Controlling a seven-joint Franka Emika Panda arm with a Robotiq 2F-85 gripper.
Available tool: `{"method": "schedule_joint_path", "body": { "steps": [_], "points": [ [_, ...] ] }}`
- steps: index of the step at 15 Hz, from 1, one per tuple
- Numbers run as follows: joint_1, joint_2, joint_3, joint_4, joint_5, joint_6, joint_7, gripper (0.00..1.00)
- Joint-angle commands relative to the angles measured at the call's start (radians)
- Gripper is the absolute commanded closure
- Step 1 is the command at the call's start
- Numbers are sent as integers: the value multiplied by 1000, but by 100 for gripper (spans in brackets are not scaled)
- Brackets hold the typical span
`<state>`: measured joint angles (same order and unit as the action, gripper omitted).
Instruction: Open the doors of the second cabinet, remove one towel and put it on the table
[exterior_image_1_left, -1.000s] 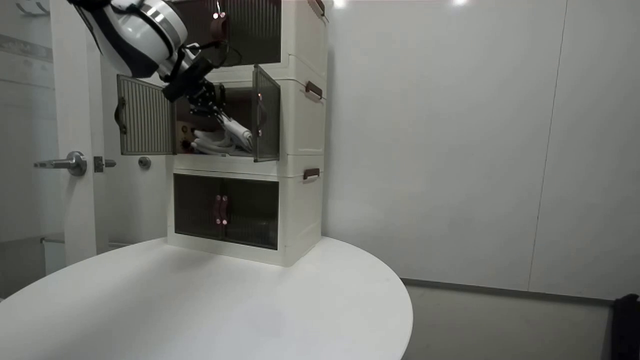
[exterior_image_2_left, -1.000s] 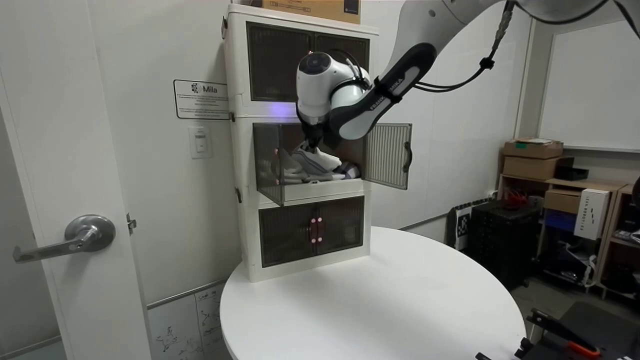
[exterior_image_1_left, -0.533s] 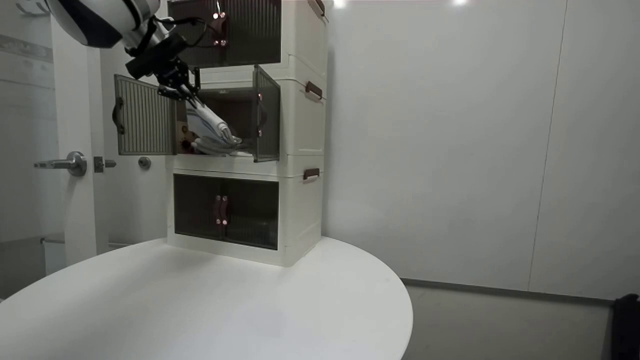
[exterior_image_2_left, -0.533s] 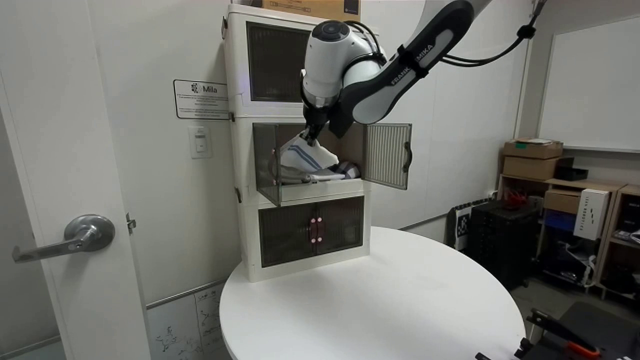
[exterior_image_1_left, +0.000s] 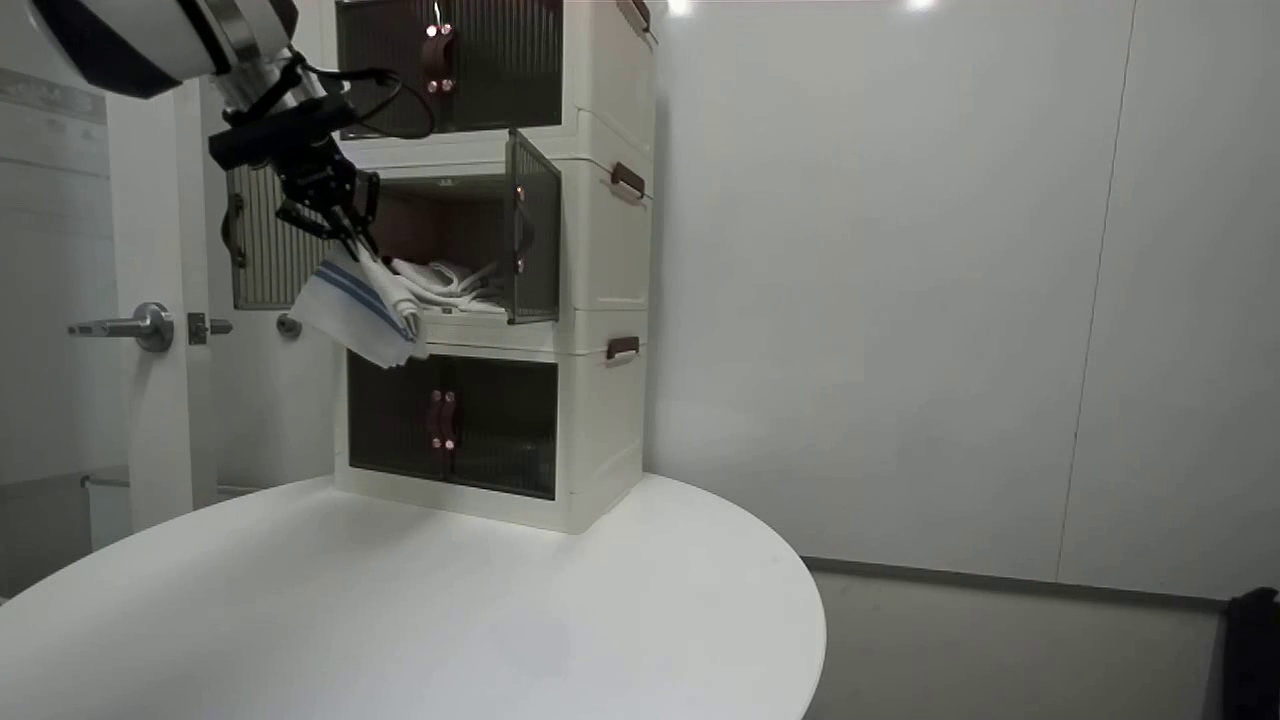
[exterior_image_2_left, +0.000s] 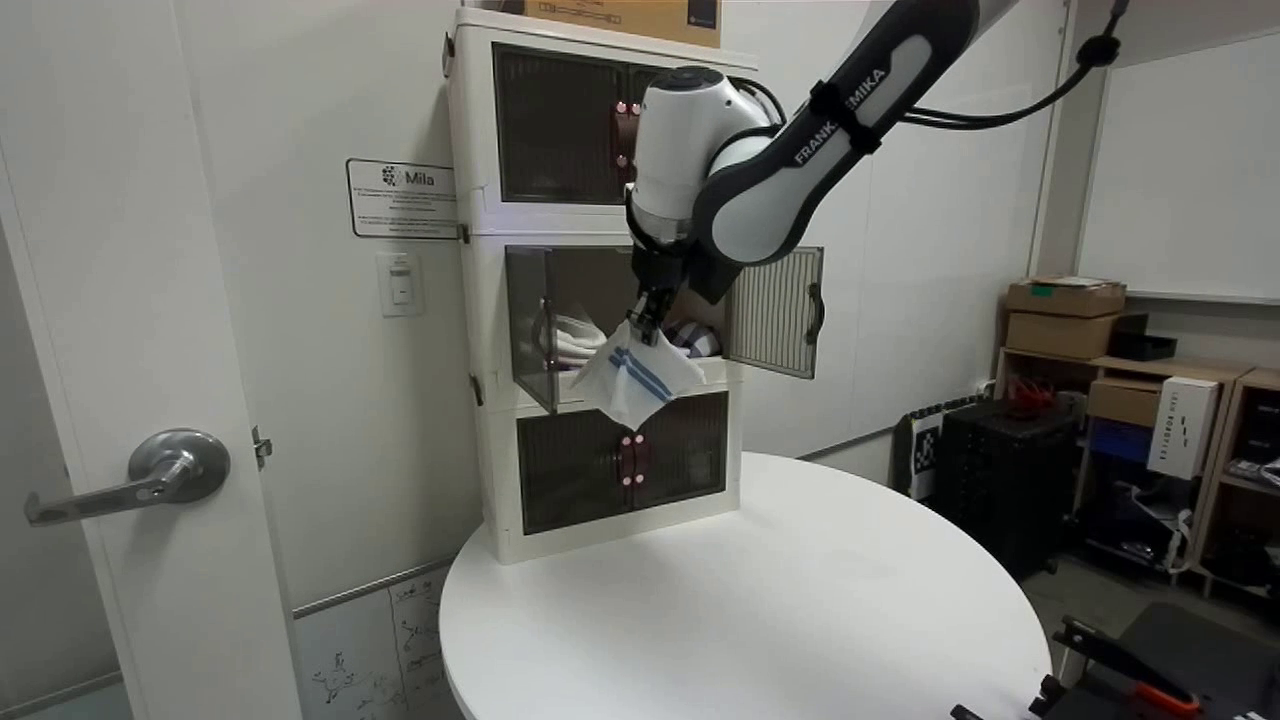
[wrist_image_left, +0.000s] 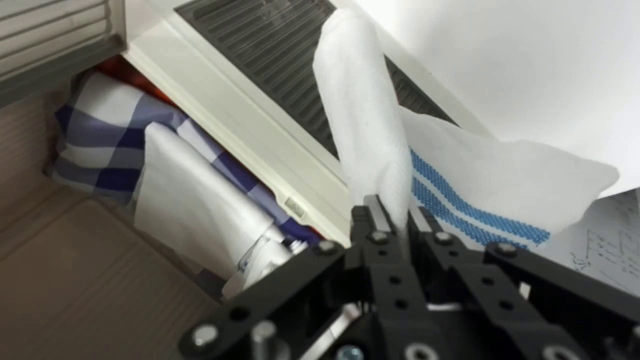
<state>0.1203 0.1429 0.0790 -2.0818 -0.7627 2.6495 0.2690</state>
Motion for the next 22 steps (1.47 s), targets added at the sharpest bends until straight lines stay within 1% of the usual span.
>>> {"method": "schedule_joint_path", "body": {
  "steps": [1,7,10,13,15,18,21,22],
  "points": [
    [0,-18,11,-51,132,-19,-108,98],
    [14,45,44,-79,369,-53,-278,98],
    [9,71,62,-87,478,-79,-350,98],
    [0,87,75,-91,569,-90,-407,98],
    [-2,103,72,-84,607,-104,-423,98],
    [-22,126,79,-77,687,-130,-463,98],
    [-65,144,116,-77,823,-162,-600,98],
    [-72,148,119,-73,848,-183,-622,98]
  ]
}}
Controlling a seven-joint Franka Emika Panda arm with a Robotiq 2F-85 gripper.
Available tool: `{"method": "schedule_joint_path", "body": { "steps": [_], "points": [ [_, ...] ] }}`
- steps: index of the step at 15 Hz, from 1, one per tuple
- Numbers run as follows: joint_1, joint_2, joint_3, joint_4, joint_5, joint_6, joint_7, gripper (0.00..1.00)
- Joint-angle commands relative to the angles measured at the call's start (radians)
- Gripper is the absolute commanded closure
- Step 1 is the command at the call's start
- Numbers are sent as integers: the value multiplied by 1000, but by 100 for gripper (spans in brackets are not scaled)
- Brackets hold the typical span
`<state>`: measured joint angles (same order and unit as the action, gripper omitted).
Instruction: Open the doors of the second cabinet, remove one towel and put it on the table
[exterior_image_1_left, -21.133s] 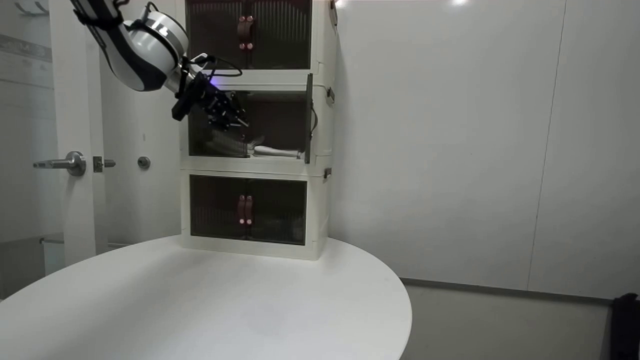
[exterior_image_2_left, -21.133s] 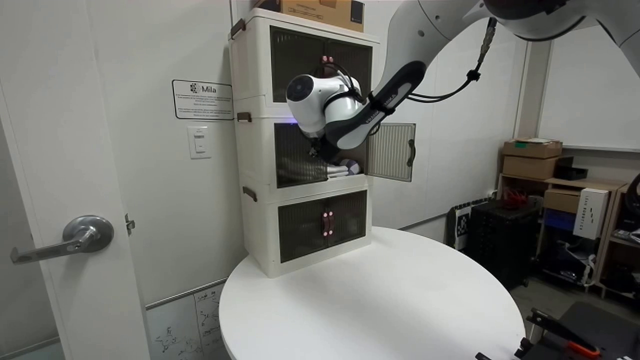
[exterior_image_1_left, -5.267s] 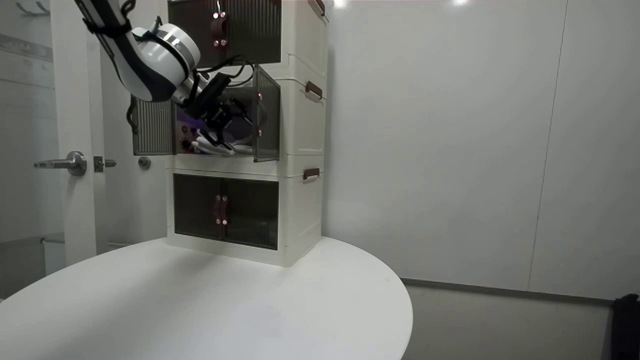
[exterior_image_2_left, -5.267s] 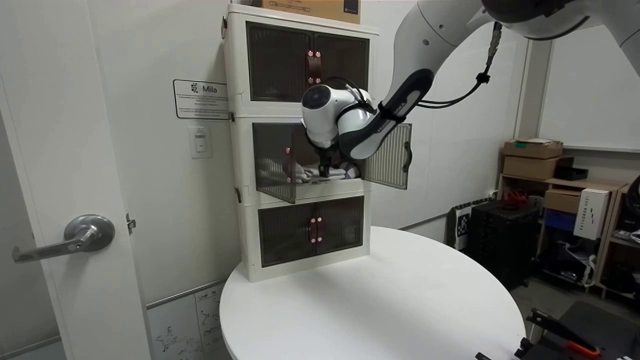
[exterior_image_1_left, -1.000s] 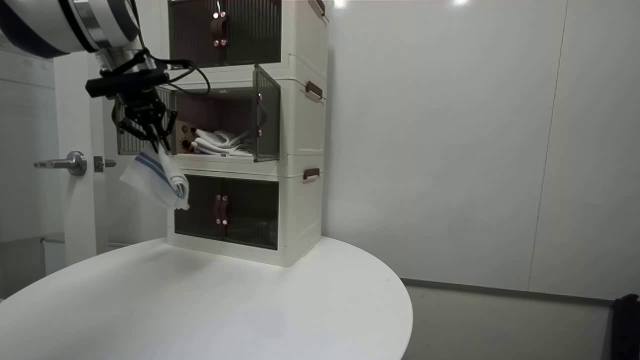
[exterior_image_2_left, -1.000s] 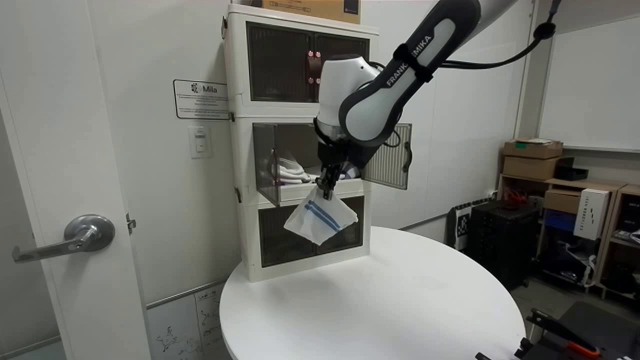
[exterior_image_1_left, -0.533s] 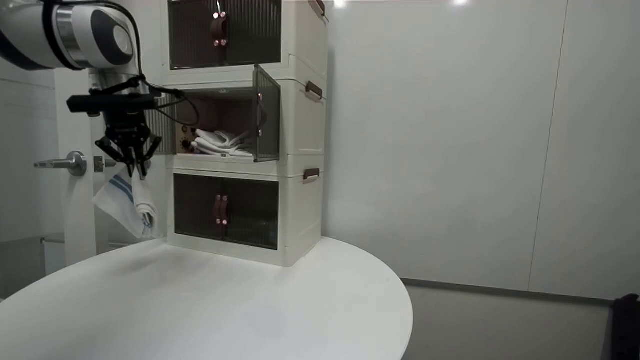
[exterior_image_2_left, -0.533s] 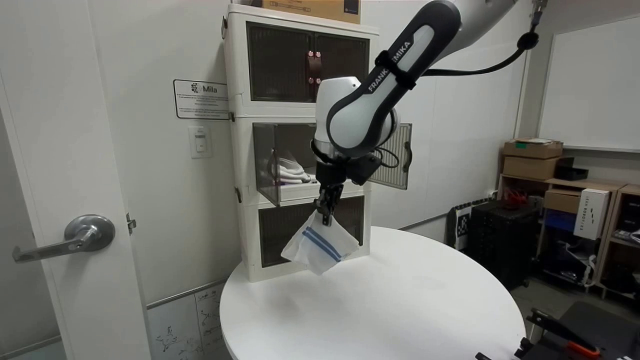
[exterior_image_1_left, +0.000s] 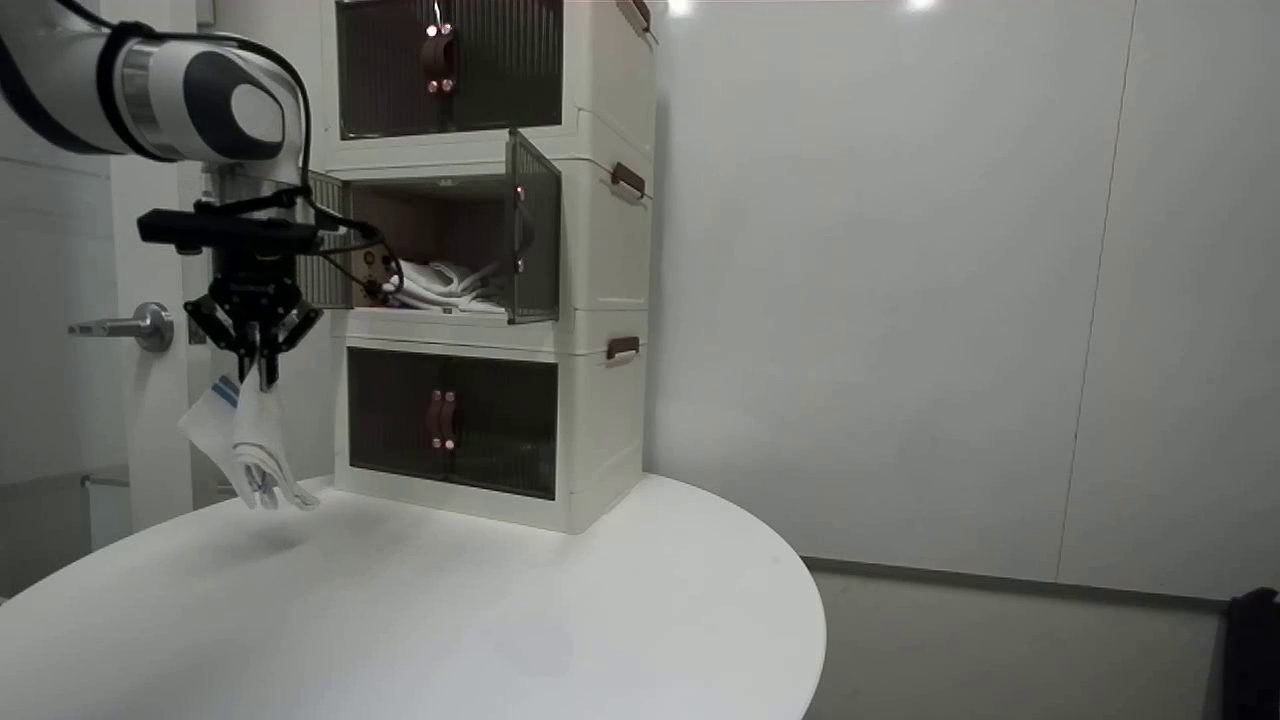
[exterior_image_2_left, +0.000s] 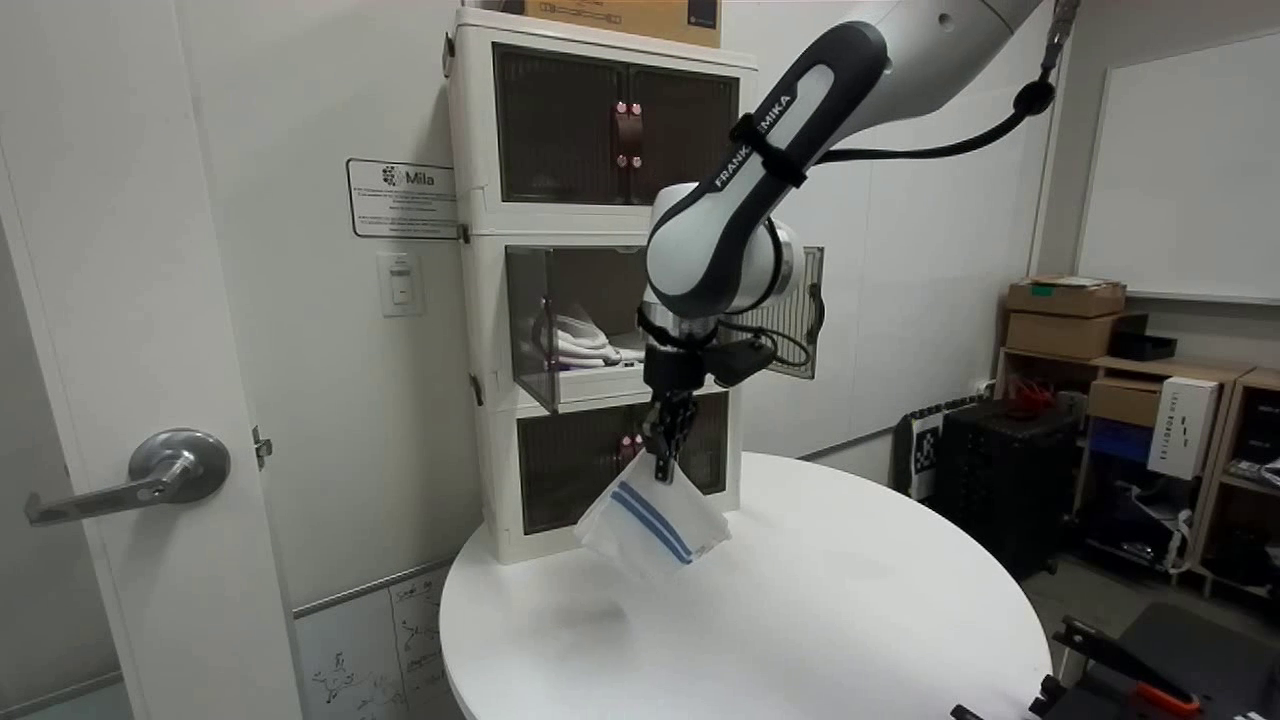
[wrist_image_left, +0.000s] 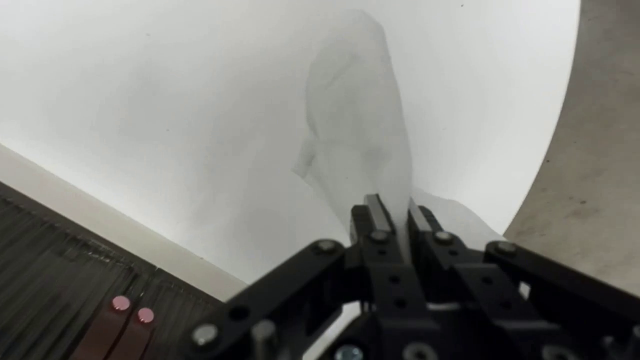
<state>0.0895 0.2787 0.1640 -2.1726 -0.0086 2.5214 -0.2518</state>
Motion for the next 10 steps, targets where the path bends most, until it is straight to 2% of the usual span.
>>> {"method": "schedule_joint_path", "body": {
  "steps": [1,2,7,10],
  "points": [
    [-48,16,37,20,114,-70,-123,65],
    [-52,18,34,21,124,-86,-133,64],
    [-62,8,19,22,125,-123,-132,30],
    [-54,-4,0,23,90,-113,-86,7]
  ]
}}
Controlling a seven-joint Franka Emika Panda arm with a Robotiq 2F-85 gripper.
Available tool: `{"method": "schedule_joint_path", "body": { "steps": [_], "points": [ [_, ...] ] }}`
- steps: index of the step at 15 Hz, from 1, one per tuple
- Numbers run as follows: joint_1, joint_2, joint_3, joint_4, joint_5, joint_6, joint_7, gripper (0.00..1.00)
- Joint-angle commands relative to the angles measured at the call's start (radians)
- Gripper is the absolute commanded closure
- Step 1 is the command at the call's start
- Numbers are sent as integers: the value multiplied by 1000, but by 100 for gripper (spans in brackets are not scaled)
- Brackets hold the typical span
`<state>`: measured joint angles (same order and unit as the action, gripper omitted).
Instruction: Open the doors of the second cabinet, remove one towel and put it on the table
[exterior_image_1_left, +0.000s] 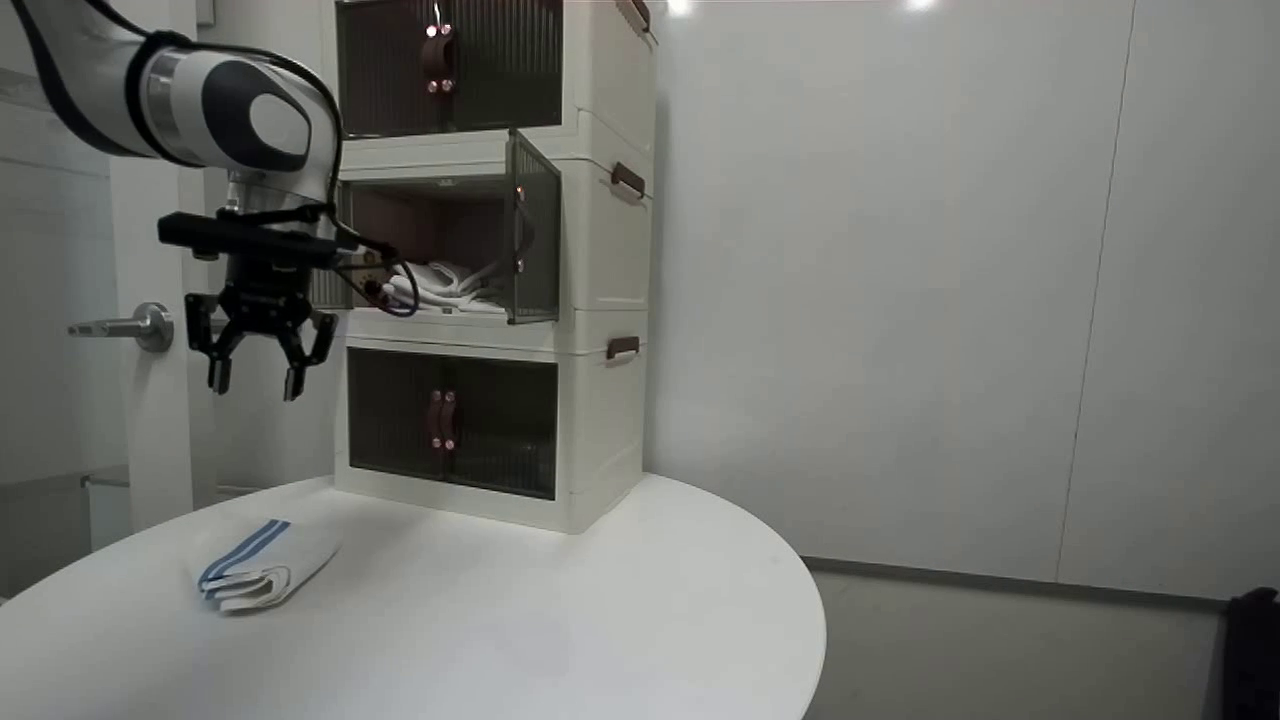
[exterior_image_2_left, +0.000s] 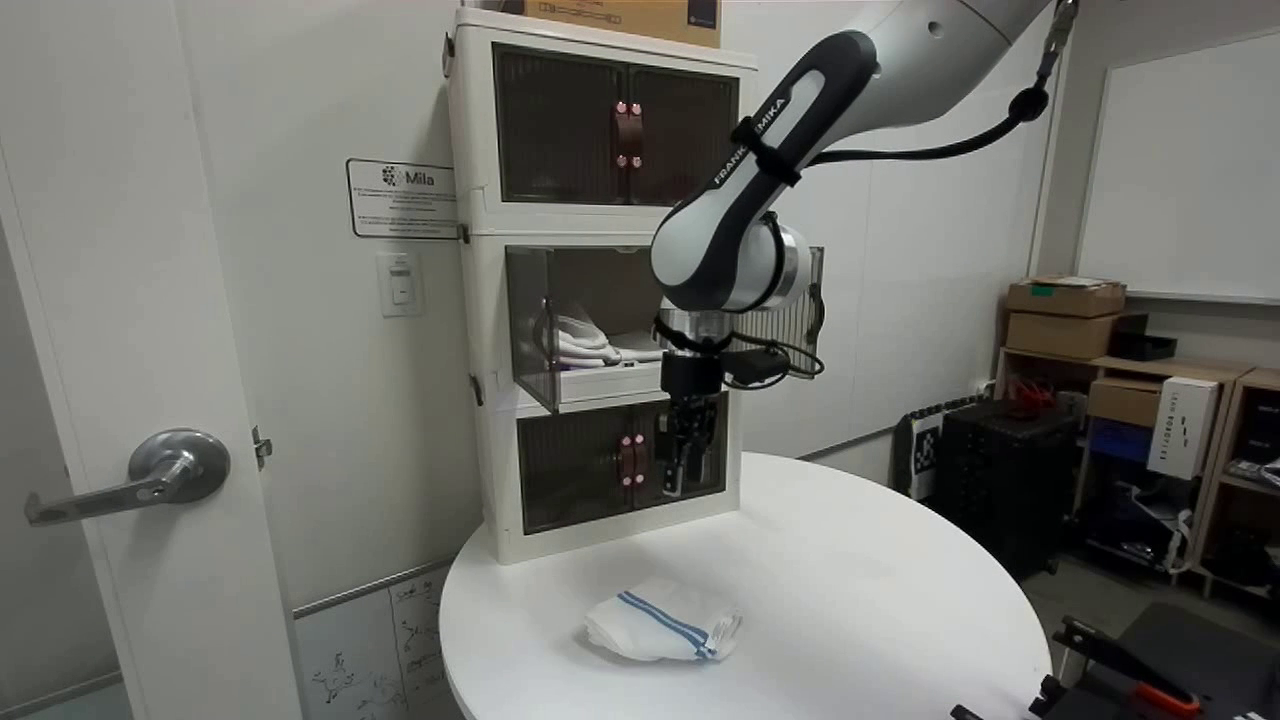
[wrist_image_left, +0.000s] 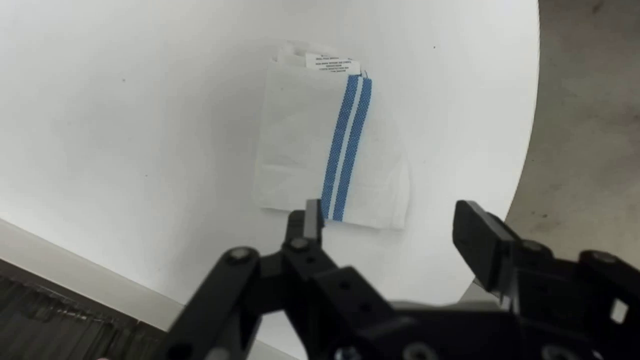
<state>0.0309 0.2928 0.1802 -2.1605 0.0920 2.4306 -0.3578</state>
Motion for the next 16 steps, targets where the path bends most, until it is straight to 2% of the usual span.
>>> {"method": "schedule_joint_path", "body": {
  "steps": [1,4,7,9,16],
  "points": [
    [3,-24,-17,10,-8,-7,20,1],
    [22,-49,-40,6,-75,-19,53,0],
    [49,-94,-70,-19,-213,-35,129,0],
    [55,-137,-77,-52,-263,-25,172,0],
    [44,-297,-72,-201,-207,82,252,0]
  ]
}}
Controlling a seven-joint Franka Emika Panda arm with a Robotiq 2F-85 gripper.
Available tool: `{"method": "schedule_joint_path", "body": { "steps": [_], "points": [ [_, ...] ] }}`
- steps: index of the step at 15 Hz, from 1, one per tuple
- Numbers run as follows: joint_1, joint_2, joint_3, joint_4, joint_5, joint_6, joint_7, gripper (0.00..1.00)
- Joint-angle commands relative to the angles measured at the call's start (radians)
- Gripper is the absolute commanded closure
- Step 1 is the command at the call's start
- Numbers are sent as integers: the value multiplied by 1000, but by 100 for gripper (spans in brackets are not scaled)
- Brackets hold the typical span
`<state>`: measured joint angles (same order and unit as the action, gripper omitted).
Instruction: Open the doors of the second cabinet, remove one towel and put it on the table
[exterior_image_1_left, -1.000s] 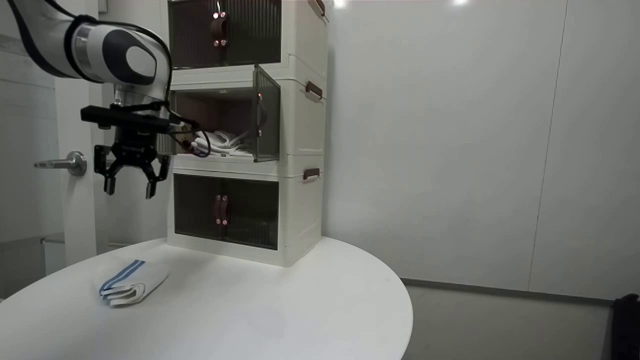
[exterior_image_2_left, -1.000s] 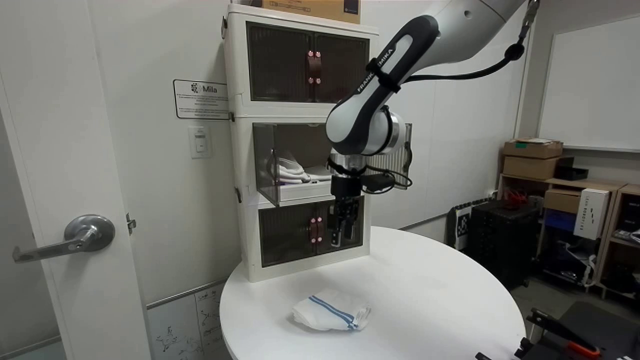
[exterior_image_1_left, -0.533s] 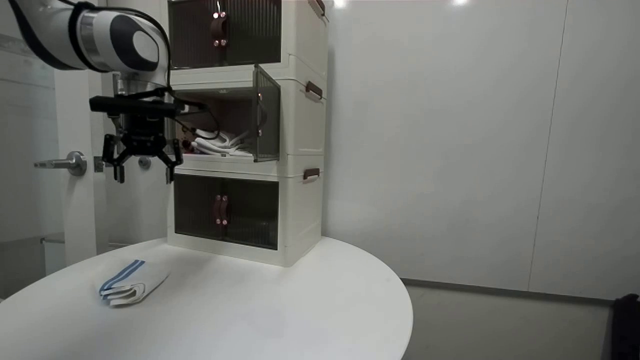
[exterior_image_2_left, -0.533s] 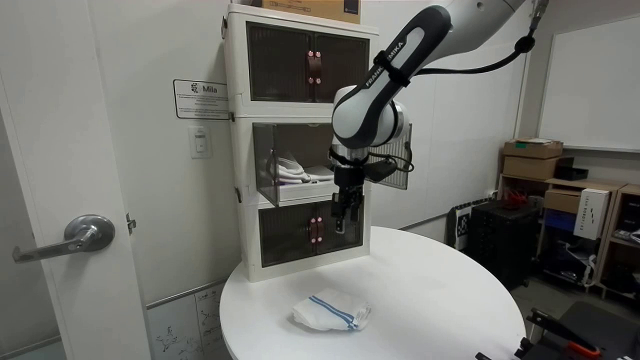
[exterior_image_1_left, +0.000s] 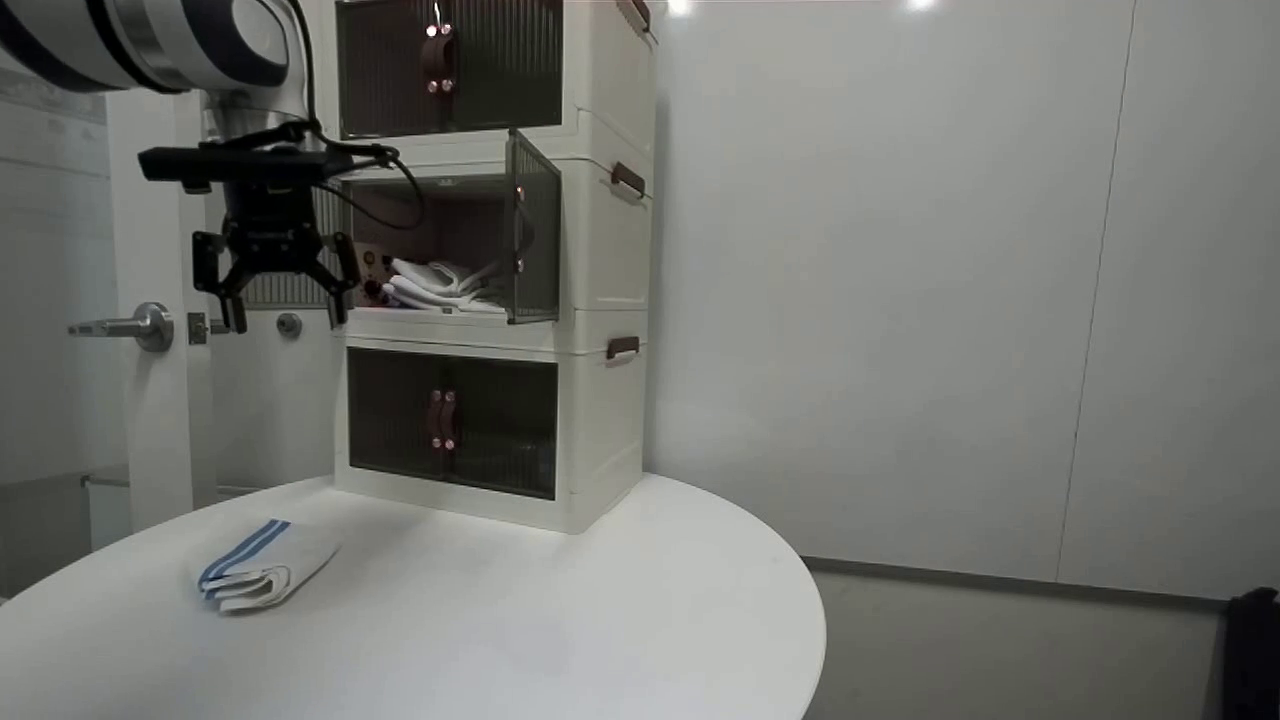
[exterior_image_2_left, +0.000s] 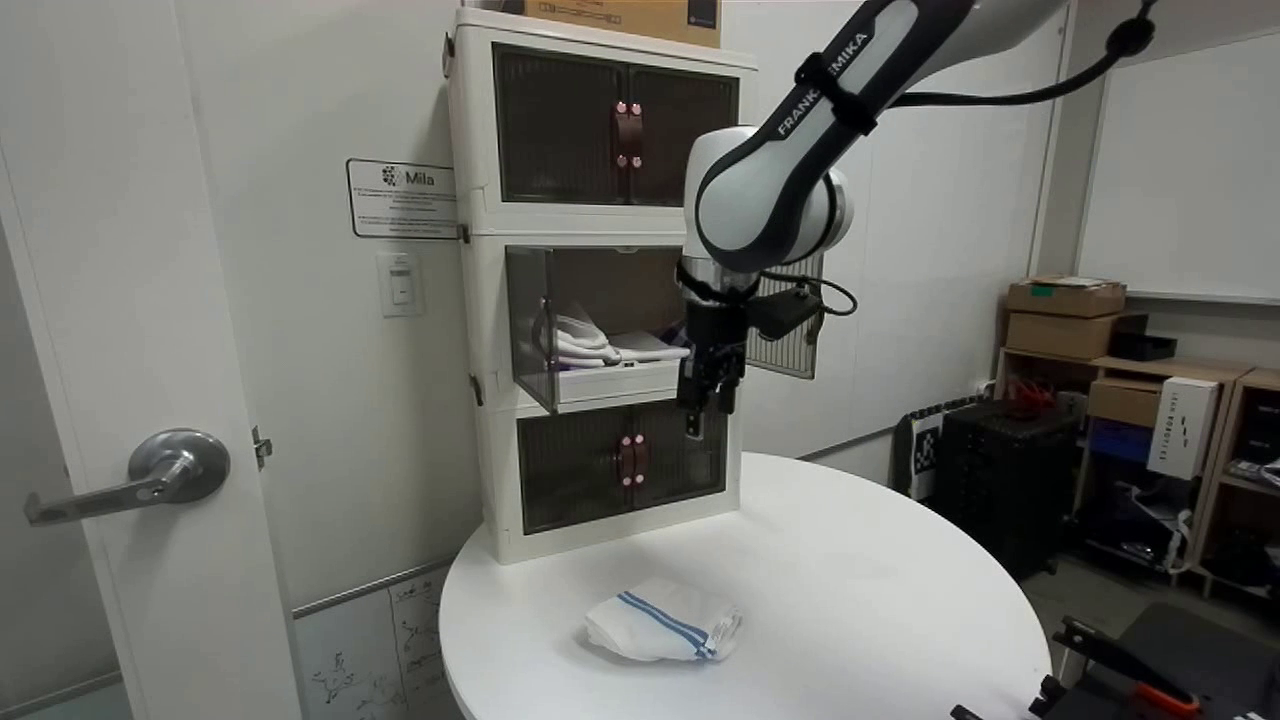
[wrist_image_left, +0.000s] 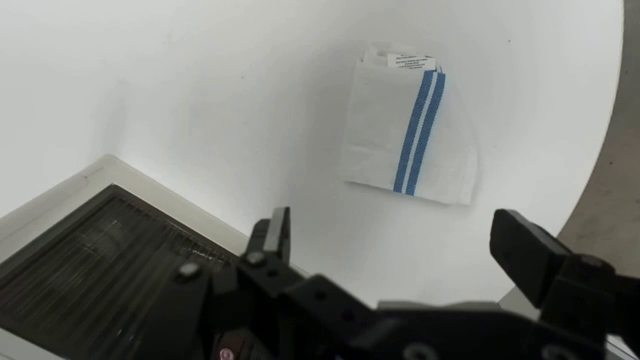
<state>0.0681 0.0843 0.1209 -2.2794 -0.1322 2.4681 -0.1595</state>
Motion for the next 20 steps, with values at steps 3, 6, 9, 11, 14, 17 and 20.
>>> {"method": "schedule_joint_path", "body": {
  "steps": [3,6,9,11,14,17,20],
  "points": [
    [4,-161,-21,-147,-2,79,169,0],
    [-5,-246,-22,-218,-29,113,254,0],
    [-18,-327,-14,-272,-45,123,294,0],
    [-22,-373,-11,-301,-41,125,293,0],
    [-17,-347,-13,-271,-16,100,261,0],
    [-17,-371,-12,-288,-15,100,261,0],
    [-18,-371,-12,-289,-15,100,261,0]
  ]
}}
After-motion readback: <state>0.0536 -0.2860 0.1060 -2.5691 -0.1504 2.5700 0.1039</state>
